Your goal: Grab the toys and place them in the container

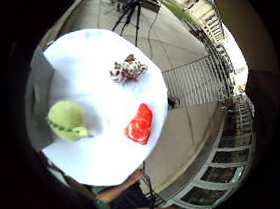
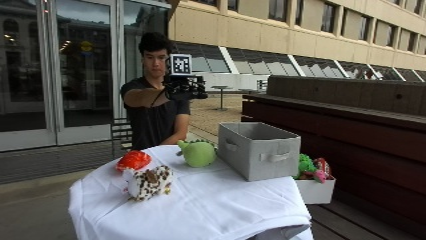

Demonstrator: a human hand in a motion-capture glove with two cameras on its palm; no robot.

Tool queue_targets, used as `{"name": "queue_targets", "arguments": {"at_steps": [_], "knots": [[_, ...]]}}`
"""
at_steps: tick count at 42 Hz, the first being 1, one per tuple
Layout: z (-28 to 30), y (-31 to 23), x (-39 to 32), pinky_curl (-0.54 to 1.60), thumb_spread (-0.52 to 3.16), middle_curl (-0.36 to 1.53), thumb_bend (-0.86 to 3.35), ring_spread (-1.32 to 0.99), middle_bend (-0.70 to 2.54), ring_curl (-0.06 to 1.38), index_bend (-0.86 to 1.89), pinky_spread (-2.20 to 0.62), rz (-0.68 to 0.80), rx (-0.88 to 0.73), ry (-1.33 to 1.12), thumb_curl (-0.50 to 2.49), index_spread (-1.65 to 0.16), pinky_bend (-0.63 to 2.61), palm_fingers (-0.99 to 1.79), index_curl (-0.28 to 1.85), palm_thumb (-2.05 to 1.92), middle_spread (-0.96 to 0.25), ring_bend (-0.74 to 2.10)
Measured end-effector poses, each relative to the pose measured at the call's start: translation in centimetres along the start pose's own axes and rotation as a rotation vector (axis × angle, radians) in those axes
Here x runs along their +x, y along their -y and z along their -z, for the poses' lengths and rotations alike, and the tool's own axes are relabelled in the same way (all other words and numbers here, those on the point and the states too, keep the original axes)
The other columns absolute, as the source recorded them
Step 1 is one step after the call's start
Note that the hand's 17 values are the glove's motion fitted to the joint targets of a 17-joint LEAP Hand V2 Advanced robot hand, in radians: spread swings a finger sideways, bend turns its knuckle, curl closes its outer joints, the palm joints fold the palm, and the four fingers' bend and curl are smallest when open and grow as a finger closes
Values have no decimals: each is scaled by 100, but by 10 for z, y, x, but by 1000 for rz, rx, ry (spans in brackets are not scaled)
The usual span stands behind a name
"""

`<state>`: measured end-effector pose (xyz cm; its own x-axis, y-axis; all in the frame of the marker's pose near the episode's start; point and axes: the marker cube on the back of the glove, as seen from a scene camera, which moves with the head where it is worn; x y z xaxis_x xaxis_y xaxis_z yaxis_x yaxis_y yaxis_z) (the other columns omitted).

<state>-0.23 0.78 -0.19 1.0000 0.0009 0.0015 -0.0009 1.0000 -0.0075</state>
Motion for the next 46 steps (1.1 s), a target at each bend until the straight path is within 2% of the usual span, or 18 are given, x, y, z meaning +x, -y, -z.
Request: {"name": "queue_targets", "arguments": {"at_steps": [5, 10, 13, 20, 22, 25, 29, 31, 37, 46], "knots": [[0, -4, 0, 16, 62, 7, -11, -11, 19, 3, 14, -1, -15, -10, -9, 0, -21, 57, 2, 5, -16, -6, 18], [-2, -3, 3, 20, 79, 12, -11, -15, 20, 6, 15, -1, -42, 9, -29, 1, -26, 62, -1, 9, -16, -8, 20], [1, -8, 4, 22, 86, 14, -11, -16, 20, 7, 15, -1, -66, -37, -36, 2, -28, 64, -2, 11, -17, -8, 19], [13, -30, -4, 26, 95, 18, -11, -20, 19, 11, 14, -3, -351, -237, -42, 3, -31, 72, -3, 14, -17, -9, 20], [15, -35, -2, 27, 96, 19, -11, -21, 19, 11, 14, -3, -384, -264, -47, 3, -31, 73, -4, 14, -16, -9, 20], [9, -32, 14, 28, 98, 21, -11, -22, 19, 13, 14, -3, -309, -185, -67, 4, -31, 74, -5, 15, -17, -9, 21], [-3, -28, 49, 29, 99, 22, -11, -23, 19, 15, 13, -4, -108, -21, -73, 4, -32, 74, -6, 16, -17, -9, 21], [-8, -29, 65, 29, 99, 23, -11, -24, 19, 16, 13, -3, -63, -6, -53, 4, -32, 74, -7, 17, -16, -9, 21], [-16, -58, 104, 30, 99, 26, -11, -25, 19, 18, 12, -2, -120, -119, -20, 6, -32, 74, -8, 17, -16, -9, 21], [-80, -79, 166, 30, 96, 29, -10, -26, 20, 21, 12, -1, -96, -116, 16, 8, -33, 70, -7, 18, -15, -10, 24]]}}
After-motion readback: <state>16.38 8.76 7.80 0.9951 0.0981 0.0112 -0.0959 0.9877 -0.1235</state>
